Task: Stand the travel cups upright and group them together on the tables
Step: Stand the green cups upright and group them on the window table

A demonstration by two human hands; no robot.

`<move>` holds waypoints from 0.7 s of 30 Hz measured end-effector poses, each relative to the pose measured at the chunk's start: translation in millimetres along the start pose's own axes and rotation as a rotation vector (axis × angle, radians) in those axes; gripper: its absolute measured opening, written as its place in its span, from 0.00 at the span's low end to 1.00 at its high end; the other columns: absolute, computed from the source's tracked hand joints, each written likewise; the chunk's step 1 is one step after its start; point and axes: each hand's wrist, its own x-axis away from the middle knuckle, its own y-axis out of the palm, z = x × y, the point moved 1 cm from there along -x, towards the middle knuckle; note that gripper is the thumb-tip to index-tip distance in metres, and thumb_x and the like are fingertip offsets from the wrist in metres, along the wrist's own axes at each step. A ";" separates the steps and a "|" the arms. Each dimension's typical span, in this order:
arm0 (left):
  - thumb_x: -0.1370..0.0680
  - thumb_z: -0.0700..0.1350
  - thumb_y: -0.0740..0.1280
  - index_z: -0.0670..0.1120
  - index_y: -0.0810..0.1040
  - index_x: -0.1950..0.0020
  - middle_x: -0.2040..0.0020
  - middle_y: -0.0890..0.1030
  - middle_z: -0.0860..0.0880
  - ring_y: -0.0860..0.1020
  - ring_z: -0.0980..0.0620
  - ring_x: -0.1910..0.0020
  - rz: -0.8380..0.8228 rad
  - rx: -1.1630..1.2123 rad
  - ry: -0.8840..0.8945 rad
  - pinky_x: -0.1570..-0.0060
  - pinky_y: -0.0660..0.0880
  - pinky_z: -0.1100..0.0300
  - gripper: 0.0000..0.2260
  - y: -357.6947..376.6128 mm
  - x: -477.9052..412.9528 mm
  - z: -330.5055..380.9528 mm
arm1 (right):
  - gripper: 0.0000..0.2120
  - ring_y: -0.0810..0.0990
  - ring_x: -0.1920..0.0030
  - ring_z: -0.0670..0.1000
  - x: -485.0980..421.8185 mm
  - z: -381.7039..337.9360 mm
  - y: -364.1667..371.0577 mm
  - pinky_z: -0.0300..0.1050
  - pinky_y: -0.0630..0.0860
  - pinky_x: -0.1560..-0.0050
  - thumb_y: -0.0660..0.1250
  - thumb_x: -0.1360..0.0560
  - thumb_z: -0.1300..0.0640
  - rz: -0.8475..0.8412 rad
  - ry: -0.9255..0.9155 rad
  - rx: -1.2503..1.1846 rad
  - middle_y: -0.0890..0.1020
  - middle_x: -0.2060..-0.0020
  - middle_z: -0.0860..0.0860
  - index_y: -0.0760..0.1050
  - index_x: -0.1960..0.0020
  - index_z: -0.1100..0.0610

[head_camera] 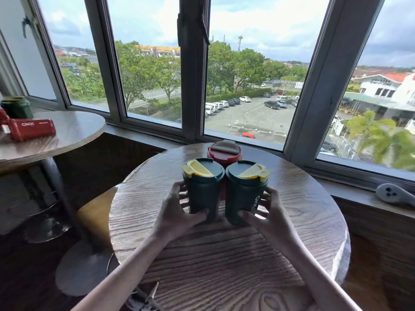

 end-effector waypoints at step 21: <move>0.38 0.43 0.81 0.49 0.66 0.37 0.44 0.77 0.50 0.79 0.52 0.46 0.070 -0.035 0.035 0.52 0.80 0.61 0.36 0.6 0.8 3.1 | 0.33 0.78 0.46 0.43 -0.6 2.3 1.0 0.43 0.80 0.50 0.77 0.35 0.65 0.038 -0.025 -0.037 0.77 0.47 0.44 0.63 0.37 0.50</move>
